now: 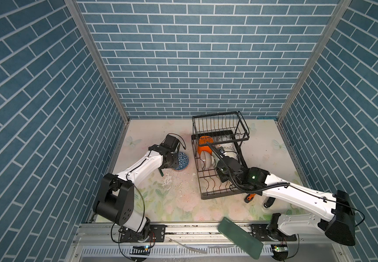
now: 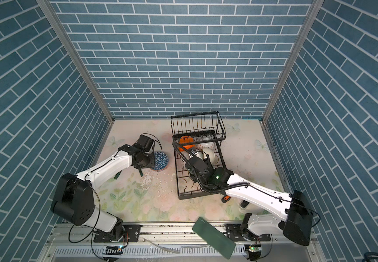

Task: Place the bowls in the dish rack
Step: 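Close the left gripper on the rim of the blue-patterned bowl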

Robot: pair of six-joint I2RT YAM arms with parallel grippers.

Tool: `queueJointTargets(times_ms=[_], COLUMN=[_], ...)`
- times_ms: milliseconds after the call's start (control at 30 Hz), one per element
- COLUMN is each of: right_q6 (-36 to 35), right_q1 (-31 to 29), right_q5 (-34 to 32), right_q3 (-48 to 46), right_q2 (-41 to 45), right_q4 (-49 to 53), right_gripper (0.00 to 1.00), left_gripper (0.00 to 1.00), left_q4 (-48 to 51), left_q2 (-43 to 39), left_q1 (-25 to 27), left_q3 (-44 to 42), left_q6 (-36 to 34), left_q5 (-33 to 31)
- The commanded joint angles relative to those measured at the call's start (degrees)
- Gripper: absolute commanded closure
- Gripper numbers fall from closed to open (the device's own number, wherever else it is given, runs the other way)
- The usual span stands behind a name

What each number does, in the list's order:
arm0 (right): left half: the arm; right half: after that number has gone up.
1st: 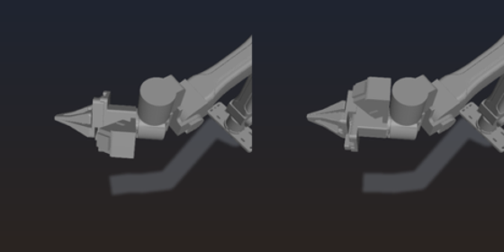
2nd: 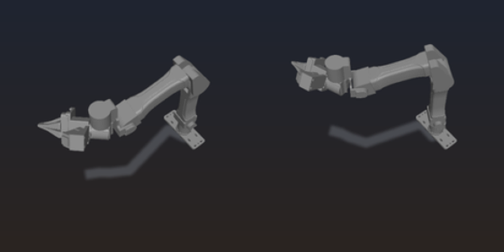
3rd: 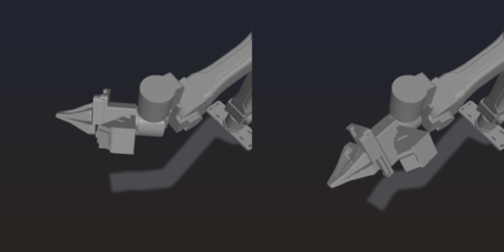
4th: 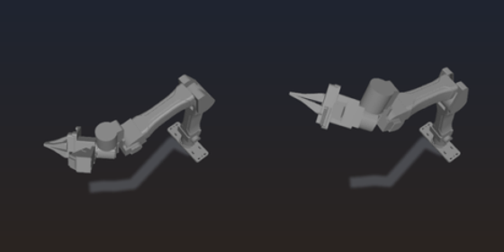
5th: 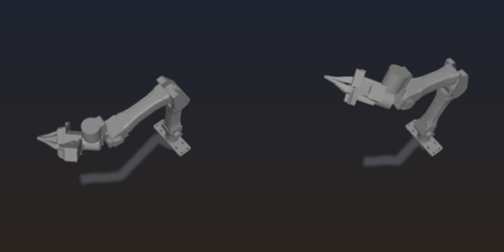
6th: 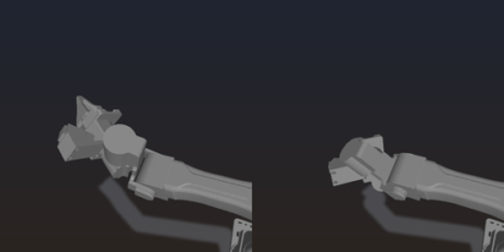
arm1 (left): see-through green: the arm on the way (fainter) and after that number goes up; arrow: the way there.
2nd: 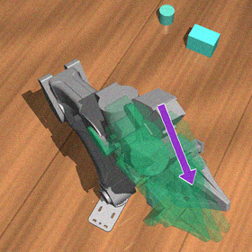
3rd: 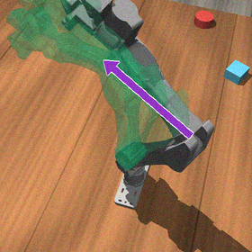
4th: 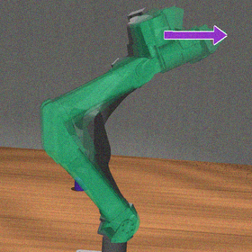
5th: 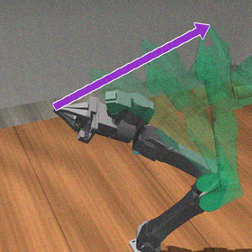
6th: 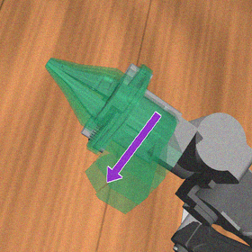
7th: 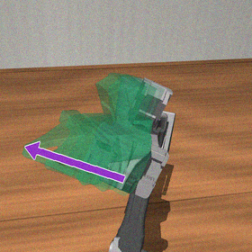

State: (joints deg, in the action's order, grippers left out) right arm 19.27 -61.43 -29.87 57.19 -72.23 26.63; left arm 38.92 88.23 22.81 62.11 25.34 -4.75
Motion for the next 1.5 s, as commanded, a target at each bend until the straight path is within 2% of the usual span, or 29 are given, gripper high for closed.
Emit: queueJointTargets(times_ms=[0, 367, 633, 1467], right_q6=[1.3, 1.7, 1.7, 1.9], right_q1=[0.2, 0.2, 0.2, 0.2], right_q5=[0.7, 1.5, 2.0, 2.4], right_q3=[-1.6, -2.4, -2.1, -1.8], right_q2=[-0.7, -1.3, -2.8, -4.3], right_q4=[-1.5, -2.9, -3.2, -4.0], right_gripper=[0.48, 0.48, 0.48, 0.48], left_gripper=[0.47, 0.59, 0.64, 0.82], left_q4=[0.9, 0.3, -0.5, 0.1], left_q2=[1.5, 5.4, 7.1, 5.4], left_q1=[-0.5, -1.0, -1.0, -1.0], left_q3=[1.9, 4.0, 4.1, 4.1], left_q6=[-2.0, -3.3, -3.5, -5.0], left_q5=[-1.9, -2.6, -2.5, -3.1])
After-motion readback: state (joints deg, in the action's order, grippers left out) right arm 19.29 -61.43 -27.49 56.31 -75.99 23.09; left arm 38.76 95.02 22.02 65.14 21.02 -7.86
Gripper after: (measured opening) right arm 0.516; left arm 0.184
